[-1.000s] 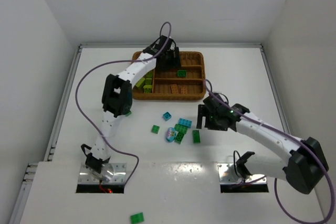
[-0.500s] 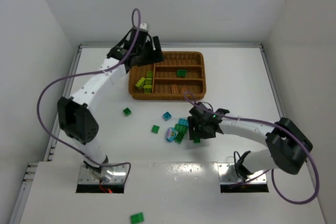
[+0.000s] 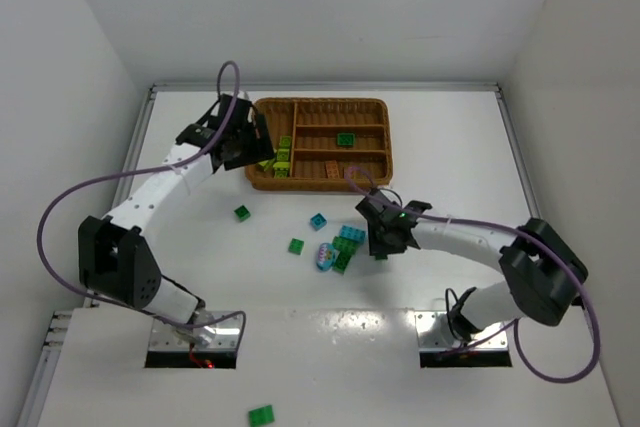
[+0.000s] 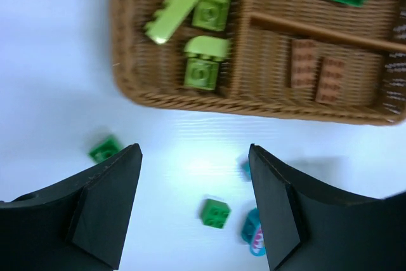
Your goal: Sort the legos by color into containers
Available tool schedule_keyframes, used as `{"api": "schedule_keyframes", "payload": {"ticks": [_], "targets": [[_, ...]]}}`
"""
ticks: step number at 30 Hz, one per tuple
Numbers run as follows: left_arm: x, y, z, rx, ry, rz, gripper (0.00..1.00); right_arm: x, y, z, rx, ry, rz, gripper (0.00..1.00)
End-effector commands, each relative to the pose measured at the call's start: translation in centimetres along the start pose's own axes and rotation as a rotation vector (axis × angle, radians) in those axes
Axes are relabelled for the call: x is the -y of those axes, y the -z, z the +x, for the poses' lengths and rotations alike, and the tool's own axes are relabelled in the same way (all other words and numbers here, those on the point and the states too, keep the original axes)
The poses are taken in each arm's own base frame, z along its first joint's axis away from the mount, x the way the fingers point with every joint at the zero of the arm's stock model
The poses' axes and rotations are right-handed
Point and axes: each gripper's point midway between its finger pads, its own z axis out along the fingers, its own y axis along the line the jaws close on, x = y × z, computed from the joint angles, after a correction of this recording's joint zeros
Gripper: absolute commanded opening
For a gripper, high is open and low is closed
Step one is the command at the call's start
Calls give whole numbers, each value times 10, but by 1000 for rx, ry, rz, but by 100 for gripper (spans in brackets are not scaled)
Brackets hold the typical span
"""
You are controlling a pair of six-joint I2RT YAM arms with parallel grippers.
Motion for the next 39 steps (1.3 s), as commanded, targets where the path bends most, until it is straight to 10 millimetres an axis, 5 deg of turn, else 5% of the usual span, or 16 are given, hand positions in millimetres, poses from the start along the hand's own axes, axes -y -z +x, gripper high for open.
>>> {"api": "schedule_keyframes", "payload": {"ticks": [1, 3, 5, 10, 11, 12, 14, 15, 16, 19, 29, 31, 33, 35, 39], "targets": [[-25, 5, 3, 11, -2, -60, 75, -11, 45, -73, 227, -26, -10, 30], [-36, 1, 11, -7, 1, -95, 79, -21, 65, -110, 292, -28, -38, 30], [-47, -4, 20, -26, 5, -126, 83, -26, 59, -126, 284, -8, -10, 32], [-82, -8, 46, -86, 84, -217, 90, -59, 58, -201, 351, 24, -52, 33], [-85, -10, 51, -98, 83, -224, 90, -67, 68, -228, 398, 7, -69, 33], [-92, -11, 54, -102, 98, -245, 90, -69, 49, -235, 370, 25, -54, 34], [-105, -14, 66, -118, 89, -295, 90, -80, 55, -274, 422, 0, -80, 34], [-110, -16, 68, -111, 86, -316, 90, -81, 35, -276, 384, 15, -67, 34], [-113, -17, 65, -77, 86, -326, 90, -90, 42, -293, 418, 6, -85, 34], [-128, -24, 76, -80, 64, -359, 90, -93, 20, -318, 413, -21, -110, 35], [-128, -51, 92, -180, 16, -357, 98, -118, -33, -365, 394, -37, -182, 41], [-128, -54, 97, -199, 16, -353, 99, -120, -42, -369, 385, -40, -196, 57], [-132, -56, 98, -200, 24, -377, 99, -122, -37, -376, 400, -42, -203, 72], [-134, -59, 100, -202, 43, -393, 99, -117, -44, -376, 391, -57, -196, 73], [-132, -67, 102, -202, 106, -407, 94, -107, -14, -380, 442, -81, -179, 73]]}}
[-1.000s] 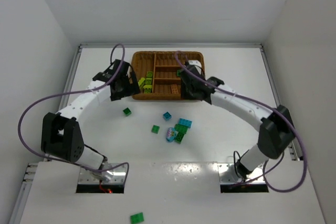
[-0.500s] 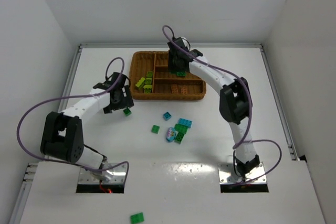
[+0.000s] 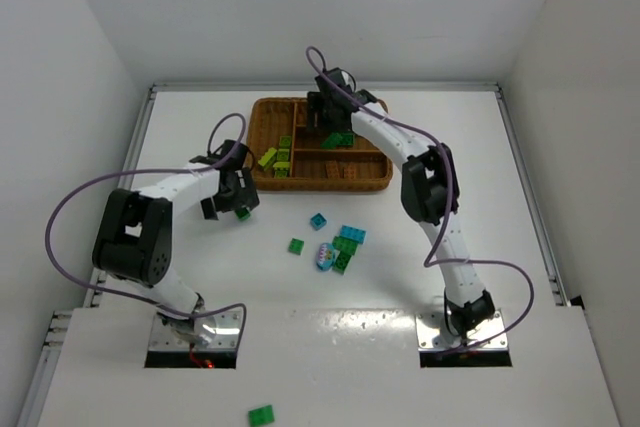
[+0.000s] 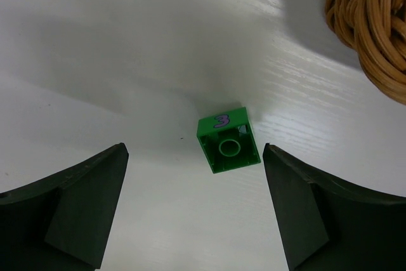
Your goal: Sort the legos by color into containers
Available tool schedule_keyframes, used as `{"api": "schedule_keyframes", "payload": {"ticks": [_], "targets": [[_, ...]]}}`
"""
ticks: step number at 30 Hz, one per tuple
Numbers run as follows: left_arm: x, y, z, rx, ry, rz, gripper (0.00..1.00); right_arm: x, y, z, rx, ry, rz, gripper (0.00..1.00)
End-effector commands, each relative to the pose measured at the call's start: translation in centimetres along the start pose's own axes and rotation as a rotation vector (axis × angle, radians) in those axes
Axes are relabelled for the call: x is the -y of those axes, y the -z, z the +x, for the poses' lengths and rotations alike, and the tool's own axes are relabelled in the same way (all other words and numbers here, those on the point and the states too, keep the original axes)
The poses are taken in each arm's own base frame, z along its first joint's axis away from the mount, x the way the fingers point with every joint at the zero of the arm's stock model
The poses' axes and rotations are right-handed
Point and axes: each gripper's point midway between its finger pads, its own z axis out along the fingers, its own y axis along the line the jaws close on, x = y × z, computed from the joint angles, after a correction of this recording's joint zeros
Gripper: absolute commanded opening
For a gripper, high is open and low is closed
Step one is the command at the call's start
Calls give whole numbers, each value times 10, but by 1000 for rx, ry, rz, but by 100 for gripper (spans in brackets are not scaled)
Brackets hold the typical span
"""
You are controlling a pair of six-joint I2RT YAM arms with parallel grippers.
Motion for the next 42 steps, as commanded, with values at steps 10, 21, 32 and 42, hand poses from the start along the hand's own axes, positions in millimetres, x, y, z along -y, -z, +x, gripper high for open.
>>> {"api": "schedule_keyframes", "payload": {"ticks": [10, 21, 32, 42], "targets": [[20, -19, -16, 21, 152, 10, 80, 29, 124, -20, 172, -43, 15, 73], [46, 18, -28, 74, 121, 133, 23, 74, 184, 5, 196, -43, 121, 73], [162, 98, -114, 233, 29, 395, 23, 135, 213, 135, -12, -86, 193, 73], [272, 41, -156, 217, -22, 481, 24, 150, 248, 224, -156, -187, 161, 73]]}}
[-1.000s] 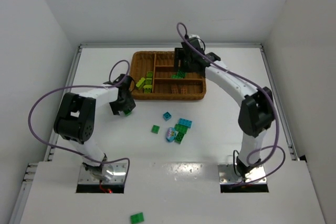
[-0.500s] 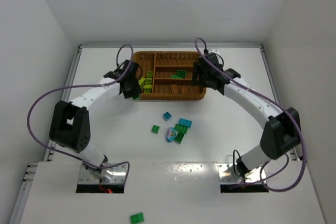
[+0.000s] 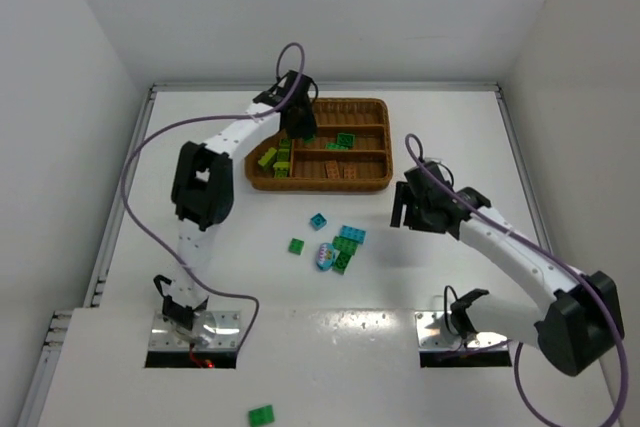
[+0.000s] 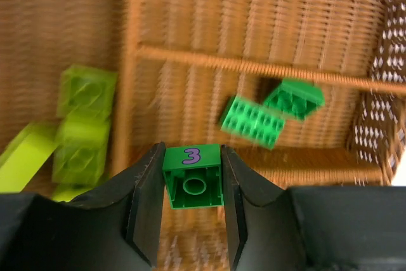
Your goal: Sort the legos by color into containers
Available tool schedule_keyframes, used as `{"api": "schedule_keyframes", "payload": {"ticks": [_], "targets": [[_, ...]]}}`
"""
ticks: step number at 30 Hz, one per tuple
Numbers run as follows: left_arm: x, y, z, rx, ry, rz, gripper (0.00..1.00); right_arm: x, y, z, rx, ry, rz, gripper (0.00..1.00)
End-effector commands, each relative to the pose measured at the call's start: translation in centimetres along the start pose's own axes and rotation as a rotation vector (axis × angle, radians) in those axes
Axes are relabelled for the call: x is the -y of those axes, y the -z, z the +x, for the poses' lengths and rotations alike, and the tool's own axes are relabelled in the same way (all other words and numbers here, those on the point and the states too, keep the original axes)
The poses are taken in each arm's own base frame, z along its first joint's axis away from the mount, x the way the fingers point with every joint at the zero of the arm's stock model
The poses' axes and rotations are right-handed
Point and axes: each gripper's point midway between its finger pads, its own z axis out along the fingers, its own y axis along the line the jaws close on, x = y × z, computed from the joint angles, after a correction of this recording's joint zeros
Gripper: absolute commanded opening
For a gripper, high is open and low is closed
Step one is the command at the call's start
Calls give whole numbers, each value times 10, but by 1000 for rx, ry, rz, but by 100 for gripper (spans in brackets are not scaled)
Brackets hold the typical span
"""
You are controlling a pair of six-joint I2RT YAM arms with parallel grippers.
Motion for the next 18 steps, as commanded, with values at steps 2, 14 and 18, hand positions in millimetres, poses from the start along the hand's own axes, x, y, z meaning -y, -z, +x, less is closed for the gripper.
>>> {"api": "schedule_keyframes", "payload": {"ticks": [2, 14, 18], "targets": [[44, -14, -15, 15, -9, 95, 28, -6, 15, 19, -33, -56, -84, 73], [60, 16, -17, 29, -79, 127, 78, -95, 21, 73, -172, 156, -380, 77], [51, 77, -15, 63, -120, 133, 78, -130, 19, 93, -228, 281, -418, 83]]}}
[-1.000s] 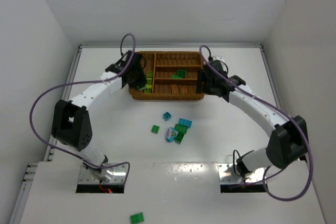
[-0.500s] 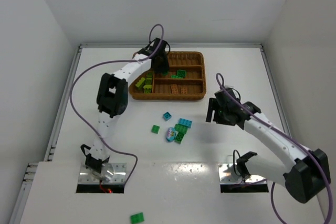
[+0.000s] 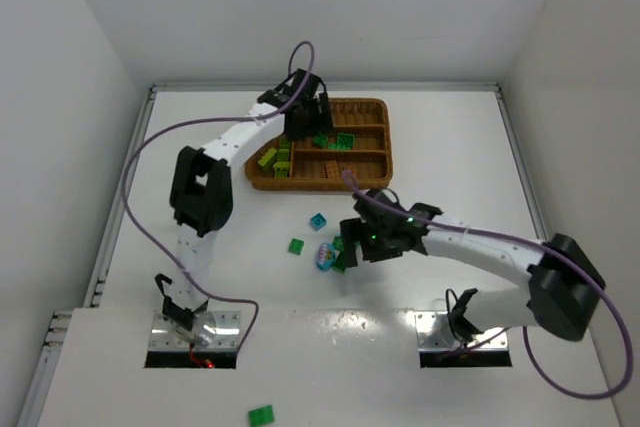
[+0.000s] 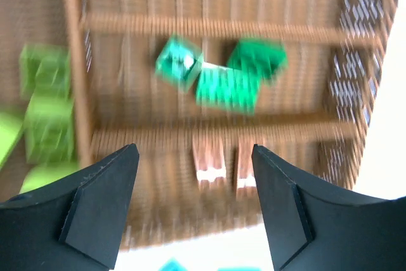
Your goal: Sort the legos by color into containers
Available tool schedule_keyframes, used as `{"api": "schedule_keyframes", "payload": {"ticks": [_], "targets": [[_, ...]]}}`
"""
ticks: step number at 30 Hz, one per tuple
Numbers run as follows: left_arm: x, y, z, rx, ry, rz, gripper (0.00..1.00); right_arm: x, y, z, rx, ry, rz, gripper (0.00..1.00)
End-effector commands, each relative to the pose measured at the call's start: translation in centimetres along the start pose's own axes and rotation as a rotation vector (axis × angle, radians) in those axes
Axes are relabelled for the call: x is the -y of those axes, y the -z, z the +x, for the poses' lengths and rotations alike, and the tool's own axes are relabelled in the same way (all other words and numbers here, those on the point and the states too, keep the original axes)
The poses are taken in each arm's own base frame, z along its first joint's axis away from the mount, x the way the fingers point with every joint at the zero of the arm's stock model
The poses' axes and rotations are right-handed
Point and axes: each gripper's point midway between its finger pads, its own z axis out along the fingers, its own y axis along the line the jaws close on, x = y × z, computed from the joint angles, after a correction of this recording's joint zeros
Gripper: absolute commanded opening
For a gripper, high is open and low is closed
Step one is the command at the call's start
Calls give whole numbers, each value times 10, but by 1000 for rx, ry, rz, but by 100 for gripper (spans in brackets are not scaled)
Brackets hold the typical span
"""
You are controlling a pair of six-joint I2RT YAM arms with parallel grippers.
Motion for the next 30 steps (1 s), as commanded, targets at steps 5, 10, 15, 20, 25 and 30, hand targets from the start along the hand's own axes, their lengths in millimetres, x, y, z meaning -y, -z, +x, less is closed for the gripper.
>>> {"api": "schedule_keyframes", "payload": {"ticks": [5, 10, 15, 20, 25, 30], "targets": [[-13, 126, -7, 112, -31, 41, 78, -32, -30, -6, -14, 67, 16, 82], [-45, 156, 13, 115, -28, 12, 78, -29, -51, -5, -23, 59, 46, 80], [-65, 161, 38, 92, -22, -18, 78, -33, -70, -5, -46, 79, 39, 79], [-80, 158, 73, 35, -33, -52, 78, -29, -81, -3, -38, 87, 89, 75], [-103, 148, 122, -52, -42, -113, 78, 3, -73, -7, 22, 27, 231, 67], [-110, 137, 170, -146, -83, -118, 78, 25, -59, -2, 52, 11, 290, 63]]}}
